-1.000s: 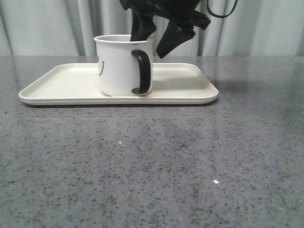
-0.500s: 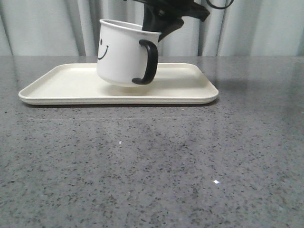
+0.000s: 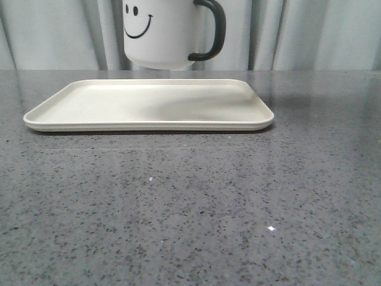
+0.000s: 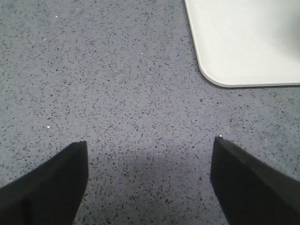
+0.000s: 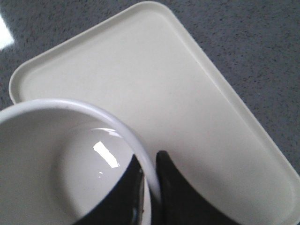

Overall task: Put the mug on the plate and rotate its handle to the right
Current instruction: 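Grip the mug rim with the right gripper and lift it, then rotate the held mug so the smiley faces the robot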

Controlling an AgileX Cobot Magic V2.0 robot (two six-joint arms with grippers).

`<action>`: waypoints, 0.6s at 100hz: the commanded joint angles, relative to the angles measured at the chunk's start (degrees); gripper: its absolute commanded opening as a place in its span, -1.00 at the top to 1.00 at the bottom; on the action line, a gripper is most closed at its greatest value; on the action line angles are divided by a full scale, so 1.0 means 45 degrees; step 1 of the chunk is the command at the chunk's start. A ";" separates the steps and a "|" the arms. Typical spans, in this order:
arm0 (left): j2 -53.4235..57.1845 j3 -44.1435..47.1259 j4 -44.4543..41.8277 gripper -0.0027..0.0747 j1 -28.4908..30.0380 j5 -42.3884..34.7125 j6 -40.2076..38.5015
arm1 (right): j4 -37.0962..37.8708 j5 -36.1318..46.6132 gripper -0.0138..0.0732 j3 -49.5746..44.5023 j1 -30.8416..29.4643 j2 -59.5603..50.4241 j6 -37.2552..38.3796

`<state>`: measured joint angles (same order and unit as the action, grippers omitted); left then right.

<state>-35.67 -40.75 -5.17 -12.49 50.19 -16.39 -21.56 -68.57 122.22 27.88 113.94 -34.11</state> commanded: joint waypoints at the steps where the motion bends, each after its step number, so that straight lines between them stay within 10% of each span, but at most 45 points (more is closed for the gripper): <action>1: 0.0008 -0.0341 -0.0076 -0.43 0.0039 -0.0824 0.0016 | -0.0224 -0.0822 0.83 0.1180 -0.0021 -0.0157 -0.0895; 60: 0.0008 -0.0341 -0.0076 -0.43 0.0039 -0.0824 0.0016 | -0.0487 -0.1767 0.83 0.2800 0.0008 0.1209 -0.5245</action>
<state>-35.67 -40.75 -5.17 -12.49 50.19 -16.39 -21.52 -71.64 132.89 27.88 123.05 -56.74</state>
